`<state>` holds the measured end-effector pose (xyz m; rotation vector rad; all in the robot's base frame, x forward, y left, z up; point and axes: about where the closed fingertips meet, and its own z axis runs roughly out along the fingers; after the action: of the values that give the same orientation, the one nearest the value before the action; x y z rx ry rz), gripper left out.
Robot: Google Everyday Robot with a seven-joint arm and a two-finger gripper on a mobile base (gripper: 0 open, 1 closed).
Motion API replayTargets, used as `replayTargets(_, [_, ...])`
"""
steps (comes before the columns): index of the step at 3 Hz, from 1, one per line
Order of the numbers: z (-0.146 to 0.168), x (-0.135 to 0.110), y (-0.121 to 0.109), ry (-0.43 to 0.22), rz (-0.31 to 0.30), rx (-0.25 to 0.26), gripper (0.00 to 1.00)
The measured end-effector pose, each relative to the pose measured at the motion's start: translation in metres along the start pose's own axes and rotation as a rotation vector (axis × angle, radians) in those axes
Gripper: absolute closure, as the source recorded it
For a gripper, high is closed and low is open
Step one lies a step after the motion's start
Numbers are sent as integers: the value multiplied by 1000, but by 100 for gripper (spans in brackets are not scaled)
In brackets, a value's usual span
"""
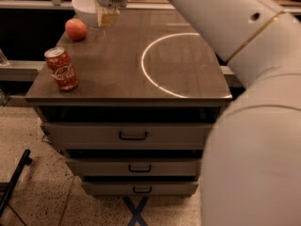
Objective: Move white bowl near apple
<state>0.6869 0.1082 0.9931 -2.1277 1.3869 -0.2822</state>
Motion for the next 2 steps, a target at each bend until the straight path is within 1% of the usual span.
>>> replayTargets(1, [65, -9, -15, -18, -20, -39, 100])
replayTargets(2, [110, 2, -27, -2, 8, -60, 100])
